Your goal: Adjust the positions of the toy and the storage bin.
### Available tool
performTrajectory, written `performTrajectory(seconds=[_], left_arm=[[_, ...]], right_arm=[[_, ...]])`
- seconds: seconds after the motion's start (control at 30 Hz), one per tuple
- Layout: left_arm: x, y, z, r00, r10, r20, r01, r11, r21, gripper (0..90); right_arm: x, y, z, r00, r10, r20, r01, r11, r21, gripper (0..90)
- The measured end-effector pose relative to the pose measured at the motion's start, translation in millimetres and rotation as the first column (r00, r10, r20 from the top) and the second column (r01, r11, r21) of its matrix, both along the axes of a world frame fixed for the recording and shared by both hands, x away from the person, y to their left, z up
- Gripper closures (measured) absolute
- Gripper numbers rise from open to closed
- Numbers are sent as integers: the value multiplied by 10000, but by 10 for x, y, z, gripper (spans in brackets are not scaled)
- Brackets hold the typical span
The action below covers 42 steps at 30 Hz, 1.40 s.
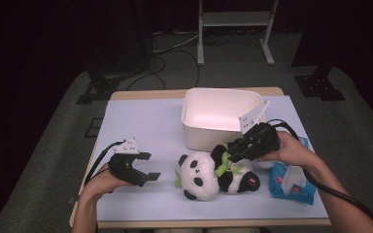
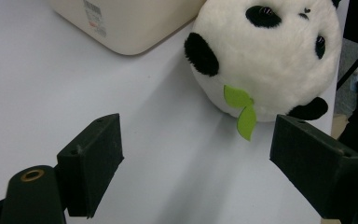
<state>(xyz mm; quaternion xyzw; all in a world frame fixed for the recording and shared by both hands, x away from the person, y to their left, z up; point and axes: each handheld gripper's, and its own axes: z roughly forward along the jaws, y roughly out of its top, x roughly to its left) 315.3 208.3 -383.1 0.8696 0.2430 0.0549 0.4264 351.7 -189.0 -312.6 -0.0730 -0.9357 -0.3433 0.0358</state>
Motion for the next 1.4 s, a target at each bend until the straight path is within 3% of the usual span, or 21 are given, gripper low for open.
performTrajectory(seconds=[0.3,0.63,0.87,1.0,1.27,1.3,1.4], left_arm=[[0,8,-1,10000,-34,-8,34,10000,-6,161],[6,22,-13,9999,-64,-101,64,10000,-40,161],[10,30,-17,9999,-56,-92,55,9999,-96,160],[13,34,-21,9999,-61,-130,60,10000,-64,160],[13,44,-21,9999,-36,-130,35,9999,-94,161],[14,47,-21,9999,-22,-130,20,9999,-100,160],[16,56,-20,9999,-23,-143,21,9999,-112,160]], right_arm=[[-103,34,-58,9998,198,41,-198,9997,-126,624],[-179,217,-154,9982,580,117,-572,9965,-602,540],[-191,312,-180,9962,761,433,-719,9933,-908,534],[-214,333,-175,9948,877,523,-826,9922,-934,474],[-194,407,-204,9938,830,740,-736,9898,-1217,488],[-204,472,-235,9920,936,847,-801,9853,-1508,494],[-189,518,-276,9923,938,803,-796,9831,-1649,538]])
